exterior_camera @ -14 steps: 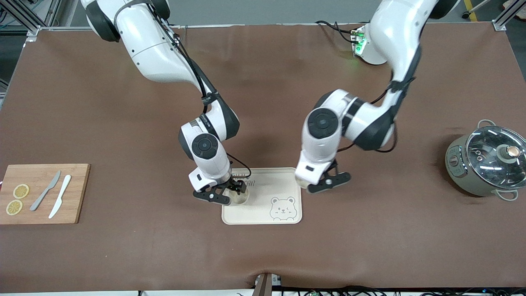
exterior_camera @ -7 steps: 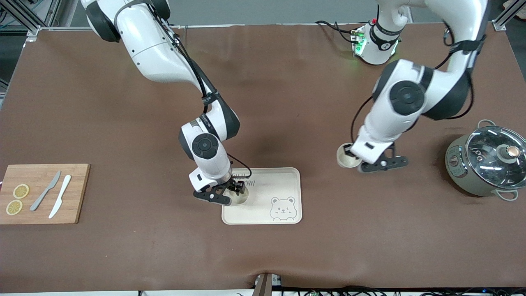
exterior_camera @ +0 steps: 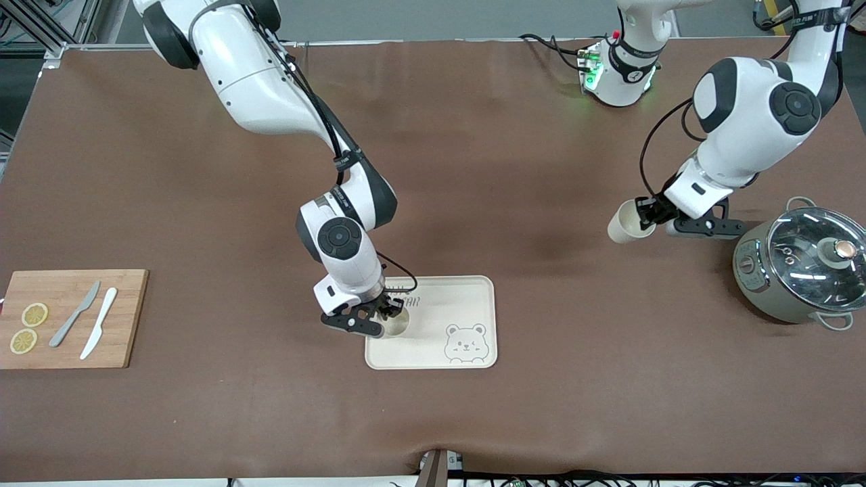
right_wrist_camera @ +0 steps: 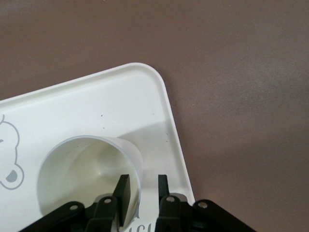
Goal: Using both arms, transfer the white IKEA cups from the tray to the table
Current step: 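Lift the cups and carry them apart, right toward board, left toward pot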
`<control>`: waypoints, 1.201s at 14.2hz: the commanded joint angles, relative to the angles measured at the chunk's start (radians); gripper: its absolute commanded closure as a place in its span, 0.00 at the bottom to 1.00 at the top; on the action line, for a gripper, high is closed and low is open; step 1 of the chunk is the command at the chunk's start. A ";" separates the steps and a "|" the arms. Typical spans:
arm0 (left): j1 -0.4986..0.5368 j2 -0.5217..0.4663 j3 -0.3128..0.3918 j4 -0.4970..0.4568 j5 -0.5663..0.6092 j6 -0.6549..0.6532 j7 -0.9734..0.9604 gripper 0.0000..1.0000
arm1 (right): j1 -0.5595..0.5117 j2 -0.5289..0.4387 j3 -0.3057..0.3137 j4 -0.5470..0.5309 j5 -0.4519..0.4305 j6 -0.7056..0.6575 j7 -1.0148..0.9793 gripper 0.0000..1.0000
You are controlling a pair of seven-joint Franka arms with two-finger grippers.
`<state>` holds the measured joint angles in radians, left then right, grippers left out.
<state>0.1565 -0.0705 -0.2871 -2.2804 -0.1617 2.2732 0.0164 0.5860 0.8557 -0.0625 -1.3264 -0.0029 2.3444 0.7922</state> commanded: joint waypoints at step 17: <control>0.080 0.233 -0.015 -0.226 -0.032 0.517 0.220 1.00 | -0.081 -0.118 0.006 0.170 0.056 -0.381 -0.173 1.00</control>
<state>0.2216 0.1501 -0.2876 -2.4905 -0.1633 2.7382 0.1895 0.5523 0.8031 -0.0656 -1.1488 0.0129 2.0122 0.7242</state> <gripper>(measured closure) 0.956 0.974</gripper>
